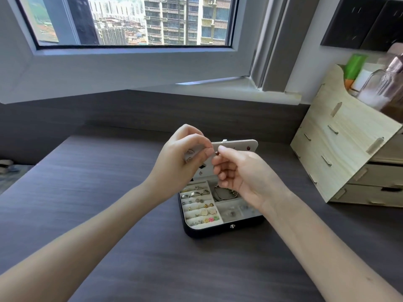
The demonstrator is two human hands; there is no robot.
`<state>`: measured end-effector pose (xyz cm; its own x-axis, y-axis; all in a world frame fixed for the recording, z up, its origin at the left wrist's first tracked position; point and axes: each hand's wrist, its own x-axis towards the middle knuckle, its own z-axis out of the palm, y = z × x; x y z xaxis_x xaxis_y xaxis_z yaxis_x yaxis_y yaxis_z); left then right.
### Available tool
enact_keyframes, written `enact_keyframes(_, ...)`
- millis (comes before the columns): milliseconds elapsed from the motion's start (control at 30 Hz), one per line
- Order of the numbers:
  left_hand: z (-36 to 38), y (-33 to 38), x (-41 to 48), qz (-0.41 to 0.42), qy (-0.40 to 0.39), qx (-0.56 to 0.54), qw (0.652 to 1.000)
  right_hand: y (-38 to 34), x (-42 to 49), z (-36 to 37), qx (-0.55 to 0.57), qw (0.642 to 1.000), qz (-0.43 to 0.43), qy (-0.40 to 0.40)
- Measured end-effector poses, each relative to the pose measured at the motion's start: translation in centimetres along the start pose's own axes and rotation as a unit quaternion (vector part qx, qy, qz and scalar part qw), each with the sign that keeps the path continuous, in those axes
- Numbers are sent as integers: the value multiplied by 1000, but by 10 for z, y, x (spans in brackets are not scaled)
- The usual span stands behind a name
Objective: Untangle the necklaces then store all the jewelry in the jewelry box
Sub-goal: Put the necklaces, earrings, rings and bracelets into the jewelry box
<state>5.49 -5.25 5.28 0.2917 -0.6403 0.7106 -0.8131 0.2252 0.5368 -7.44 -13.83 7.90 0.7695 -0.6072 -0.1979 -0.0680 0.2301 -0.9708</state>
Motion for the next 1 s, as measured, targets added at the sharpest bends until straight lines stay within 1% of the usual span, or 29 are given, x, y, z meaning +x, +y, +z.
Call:
enact_keyframes(133, 0, 1, -2, -3, 2, -15, 1000, 1, 4, 1, 11, 1000, -2, -26)
enact_keyframes(267, -1, 3, -1, -25, 8, -9, 1000, 5, 4, 0, 27, 997, -55, -52)
enact_keyframes(333, -1, 4, 0, -32, 5, -9, 999, 5, 3, 0, 32, 995, -66, -62)
enact_keyframes(400, -1, 4, 0, -33, 4, -9, 999, 4, 3, 1, 29, 996, -48, -70)
enact_keyframes(500, 0, 4, 0, -32, 5, -1, 999, 2, 5, 4, 12, 998, -20, -56)
enact_keyframes(600, -1, 3, -1, -32, 3, 5, 999, 2, 5, 4, 14, 997, -36, -61)
enact_keyframes(700, -1, 3, 0, -33, -3, 1, 999, 4, 4, 4, 46, 995, -52, -69)
enact_keyframes(900, 0, 2, 0, -48, -24, -12, 998, 1, 2, 4, 24, 998, 2, -63)
enact_keyframes(1000, 0, 2, 0, -46, -26, -12, 999, 0, 2, 6, 21, 997, -9, -70)
